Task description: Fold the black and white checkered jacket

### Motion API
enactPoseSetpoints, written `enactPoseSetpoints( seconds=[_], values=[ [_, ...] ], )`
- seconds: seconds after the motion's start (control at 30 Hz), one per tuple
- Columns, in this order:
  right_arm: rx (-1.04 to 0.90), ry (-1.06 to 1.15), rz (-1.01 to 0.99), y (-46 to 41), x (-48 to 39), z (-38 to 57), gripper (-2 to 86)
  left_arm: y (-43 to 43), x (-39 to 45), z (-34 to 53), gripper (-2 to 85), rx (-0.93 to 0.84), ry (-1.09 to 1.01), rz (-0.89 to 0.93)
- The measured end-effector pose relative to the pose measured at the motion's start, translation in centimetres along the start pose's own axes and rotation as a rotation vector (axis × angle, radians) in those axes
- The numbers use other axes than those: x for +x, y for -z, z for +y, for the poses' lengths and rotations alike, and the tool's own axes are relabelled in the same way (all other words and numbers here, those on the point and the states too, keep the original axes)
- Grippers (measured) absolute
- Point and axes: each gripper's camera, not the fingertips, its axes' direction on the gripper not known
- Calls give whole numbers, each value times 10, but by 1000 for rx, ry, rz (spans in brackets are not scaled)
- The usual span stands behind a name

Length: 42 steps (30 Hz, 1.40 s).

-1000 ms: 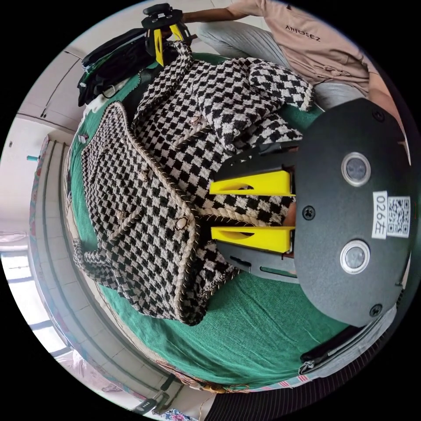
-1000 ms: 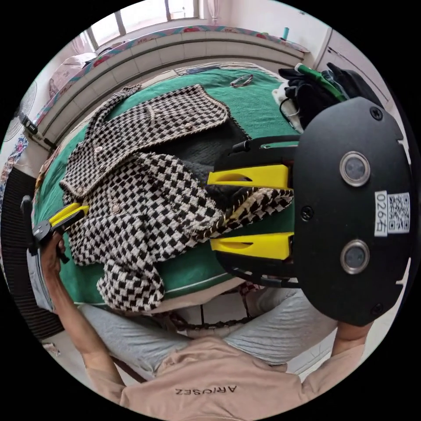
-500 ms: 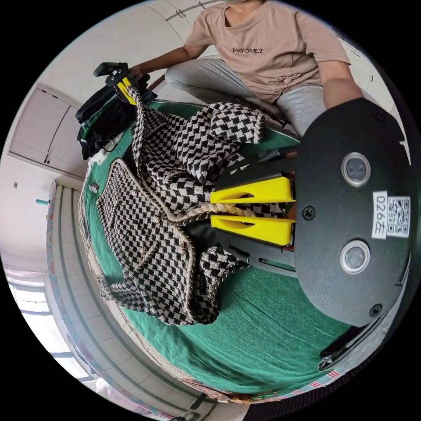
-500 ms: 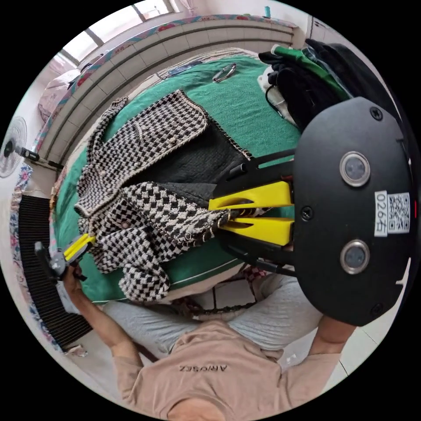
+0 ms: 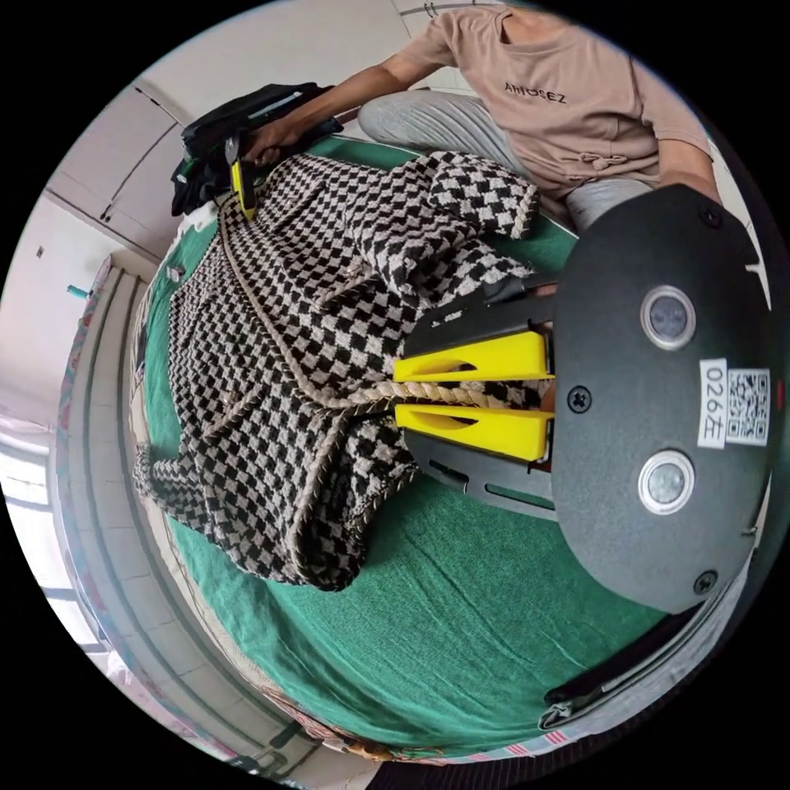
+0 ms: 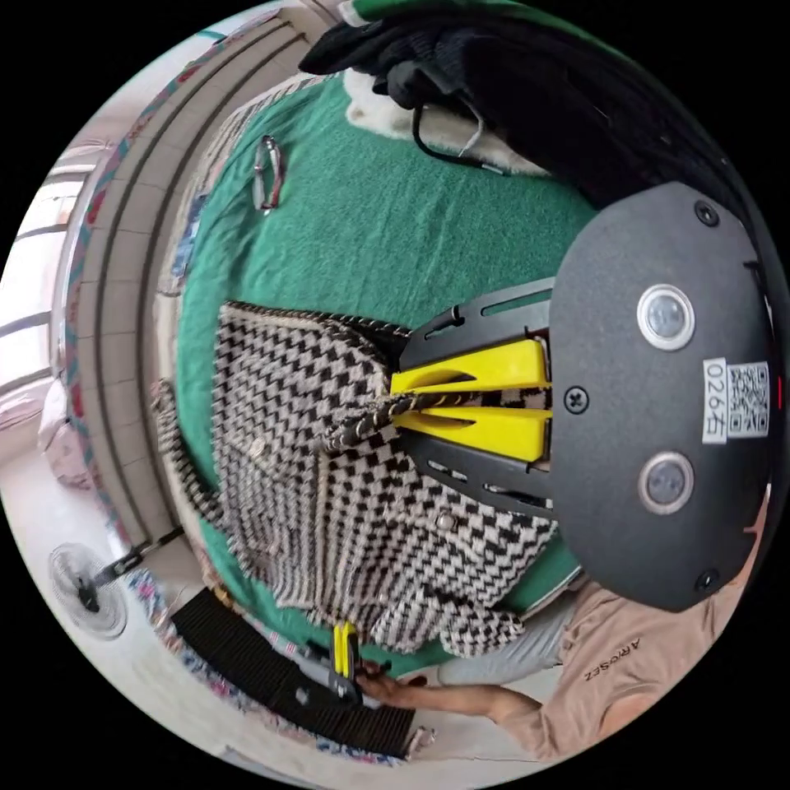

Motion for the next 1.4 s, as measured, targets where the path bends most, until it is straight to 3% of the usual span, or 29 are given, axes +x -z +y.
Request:
enactPoseSetpoints(
  seconds=[0.07,0.17,0.37,0.5,0.63,0.73,0.77,0.8,0.9,0.97,1.13,1.17,1.2,1.23,1.3,1.4],
  values=[
    [-58,-9,22,-13,1,-11,-12,7,5,-2,51,4,-15,-27],
    [16,-41,-21,-1,9,-18,-9,19,4,-1,52,38,-24,-30],
    [10,-203,-181,-18,54,-19,19,9,-23,1,54,-15,95,134],
    [151,-296,-82,12,62,-5,52,31,-23,16,35,61,136,115],
    [282,-184,-93,25,37,1,16,42,-26,27,-4,165,216,106],
    [213,-66,-87,3,11,-14,-5,32,-28,26,-8,213,248,92],
    [188,-43,-75,-4,6,-17,-6,23,-30,23,-9,153,267,32],
    [128,-9,-41,-20,-3,-24,-8,2,-32,17,-9,-21,262,-93],
    [-26,45,44,-58,-17,-35,-9,14,-41,27,-9,30,392,-7],
    [-22,46,52,-53,-20,-34,-9,26,-33,34,-10,48,419,-121],
    [105,70,27,-38,-35,-24,-8,34,28,15,-10,272,88,-124],
    [121,77,8,-39,-37,-24,-8,25,32,9,-10,228,67,-153],
    [130,98,-22,-45,-43,-24,-6,-3,31,-2,-9,15,83,-271],
    [97,112,-31,-59,-48,-26,-5,-21,27,-3,-9,-78,94,-311],
    [-35,134,3,-90,-55,-30,-5,-11,17,5,-10,-37,215,-223],
    [-12,165,8,-94,-59,-23,-6,-5,20,19,-10,-71,238,-239]
  ],
)
